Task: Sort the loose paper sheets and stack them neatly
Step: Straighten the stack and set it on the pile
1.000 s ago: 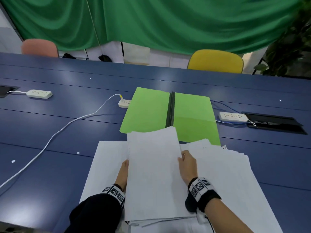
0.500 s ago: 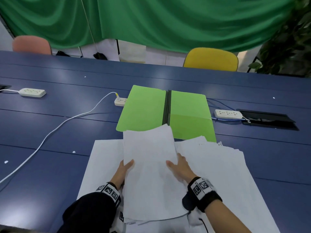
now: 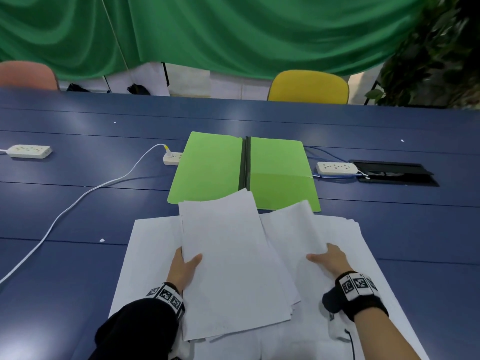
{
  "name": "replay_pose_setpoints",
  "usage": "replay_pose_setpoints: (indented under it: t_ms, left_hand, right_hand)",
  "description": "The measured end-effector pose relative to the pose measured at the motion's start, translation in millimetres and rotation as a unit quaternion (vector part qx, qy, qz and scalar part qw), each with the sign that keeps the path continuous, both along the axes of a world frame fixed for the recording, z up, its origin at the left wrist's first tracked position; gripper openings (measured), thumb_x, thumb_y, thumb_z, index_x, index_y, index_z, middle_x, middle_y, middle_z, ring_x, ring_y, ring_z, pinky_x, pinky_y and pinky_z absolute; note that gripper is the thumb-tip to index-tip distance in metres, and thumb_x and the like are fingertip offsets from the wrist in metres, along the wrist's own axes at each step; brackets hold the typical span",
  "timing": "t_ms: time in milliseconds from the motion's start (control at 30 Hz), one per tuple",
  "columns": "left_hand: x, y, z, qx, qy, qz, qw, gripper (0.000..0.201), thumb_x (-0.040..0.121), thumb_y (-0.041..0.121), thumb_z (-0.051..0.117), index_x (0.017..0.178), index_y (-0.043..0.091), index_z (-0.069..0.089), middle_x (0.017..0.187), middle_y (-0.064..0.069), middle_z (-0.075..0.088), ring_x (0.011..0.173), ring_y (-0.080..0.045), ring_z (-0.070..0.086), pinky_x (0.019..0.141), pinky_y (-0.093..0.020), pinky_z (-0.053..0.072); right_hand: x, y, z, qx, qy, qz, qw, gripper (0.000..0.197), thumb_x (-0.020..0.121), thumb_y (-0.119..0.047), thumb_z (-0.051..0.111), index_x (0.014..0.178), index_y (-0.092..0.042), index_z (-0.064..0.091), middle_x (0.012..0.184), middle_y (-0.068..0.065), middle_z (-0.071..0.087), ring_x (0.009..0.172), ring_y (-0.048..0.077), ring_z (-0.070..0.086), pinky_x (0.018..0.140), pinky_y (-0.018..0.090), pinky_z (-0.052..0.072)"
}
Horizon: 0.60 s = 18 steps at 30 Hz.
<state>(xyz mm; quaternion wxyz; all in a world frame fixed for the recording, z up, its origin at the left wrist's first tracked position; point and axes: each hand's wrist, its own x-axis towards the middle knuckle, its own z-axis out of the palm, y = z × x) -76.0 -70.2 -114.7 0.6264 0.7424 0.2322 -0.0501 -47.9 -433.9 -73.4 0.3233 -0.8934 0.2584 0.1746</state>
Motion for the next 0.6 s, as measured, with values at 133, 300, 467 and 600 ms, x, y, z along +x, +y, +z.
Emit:
replay_pose_setpoints:
  t_ms: [133,300,467,600]
  left_hand:
    - [-2,-5,3,0.007,-0.011,0.013,1.000,0.044,0.088,0.005,0.059,0.128,0.002,0.042,0.119,-0.010,0.055,0.104,-0.023,0.054,0.089,-0.033,0.044]
    - [-4,-3,5,-0.009,-0.020,0.022,1.000,0.043,0.089,0.004,0.056,0.128,0.006,0.040,0.123,-0.012,0.055,0.109,-0.028,0.057,0.090,-0.038,0.047]
    - [-2,-3,23,-0.056,-0.033,0.025,0.998,0.038,0.090,0.001,0.053,0.127,0.003,0.042,0.122,-0.018,0.058,0.098,-0.027,0.059,0.082,-0.035,0.047]
    - [3,-17,52,-0.093,-0.059,-0.006,0.994,0.032,0.094,0.002,0.048,0.125,0.007,0.044,0.116,-0.008,0.057,0.092,-0.020,0.059,0.073,-0.025,0.047]
  right_hand:
    - [-4,5,5,0.034,-0.024,0.034,0.999,0.040,0.074,-0.013,0.073,0.110,-0.005,0.060,0.112,0.016,0.064,0.103,0.031,0.059,0.086,0.033,0.047]
    - [2,-18,10,0.068,0.069,0.089,0.991,0.060,0.052,-0.029,0.085,0.104,-0.014,0.058,0.096,0.002,0.066,0.088,0.018,0.061,0.082,0.033,0.050]
    - [-8,-42,27,0.012,0.120,0.071,0.990,0.024,0.074,-0.017,0.074,0.088,-0.010,0.056,0.079,0.003,0.058,0.069,0.017,0.052,0.063,0.026,0.040]
    - [-6,-44,10,0.136,-0.018,-0.107,0.985,0.028,0.076,-0.006,0.070,0.100,0.005,0.061,0.079,0.016,0.062,0.068,0.026,0.056,0.059,0.025,0.041]
